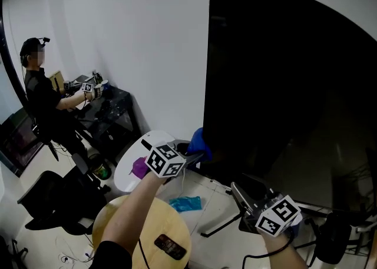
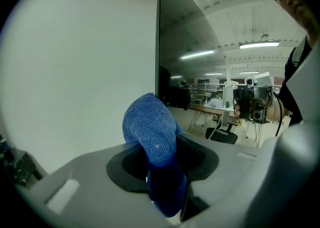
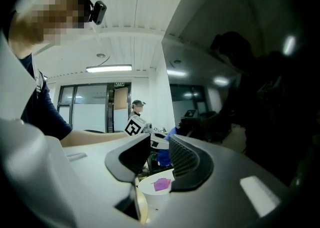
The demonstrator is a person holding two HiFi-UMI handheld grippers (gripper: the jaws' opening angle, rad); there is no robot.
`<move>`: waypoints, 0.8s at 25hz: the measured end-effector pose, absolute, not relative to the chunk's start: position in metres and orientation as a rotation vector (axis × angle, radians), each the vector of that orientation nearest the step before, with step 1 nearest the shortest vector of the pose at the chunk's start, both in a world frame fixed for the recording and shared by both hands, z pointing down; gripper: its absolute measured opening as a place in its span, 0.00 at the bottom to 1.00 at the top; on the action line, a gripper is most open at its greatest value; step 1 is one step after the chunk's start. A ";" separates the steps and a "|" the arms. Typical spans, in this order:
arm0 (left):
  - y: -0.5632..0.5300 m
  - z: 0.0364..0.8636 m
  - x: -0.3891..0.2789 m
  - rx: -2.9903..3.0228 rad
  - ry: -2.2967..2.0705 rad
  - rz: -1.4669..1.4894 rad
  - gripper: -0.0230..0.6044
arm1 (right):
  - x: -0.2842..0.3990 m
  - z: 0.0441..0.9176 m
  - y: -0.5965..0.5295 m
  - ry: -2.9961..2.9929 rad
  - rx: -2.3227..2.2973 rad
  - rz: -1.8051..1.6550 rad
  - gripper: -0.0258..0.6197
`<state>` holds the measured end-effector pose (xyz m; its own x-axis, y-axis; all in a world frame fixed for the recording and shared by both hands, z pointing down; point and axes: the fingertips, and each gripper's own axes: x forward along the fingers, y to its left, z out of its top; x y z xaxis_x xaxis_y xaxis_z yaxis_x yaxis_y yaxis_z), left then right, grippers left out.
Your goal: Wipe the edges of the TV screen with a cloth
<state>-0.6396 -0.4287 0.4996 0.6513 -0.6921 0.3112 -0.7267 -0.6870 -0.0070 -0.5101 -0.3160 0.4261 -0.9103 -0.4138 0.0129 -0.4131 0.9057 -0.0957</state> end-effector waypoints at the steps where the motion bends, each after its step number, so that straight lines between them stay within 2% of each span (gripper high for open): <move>1: -0.429 0.492 -0.640 2.754 -1.192 0.440 0.24 | -0.512 0.419 -0.317 3.059 -0.657 -0.137 0.22; 20: -0.431 0.340 -0.648 2.948 -1.340 0.454 0.24 | -0.530 0.348 -0.309 3.096 -0.562 0.136 0.21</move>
<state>-0.6481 -0.4305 0.3397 0.6272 -0.7535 0.1969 -0.7182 -0.6574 -0.2282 -0.5302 -0.3087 0.3483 -0.9362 -0.3514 -0.0079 -0.3507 0.9325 0.0864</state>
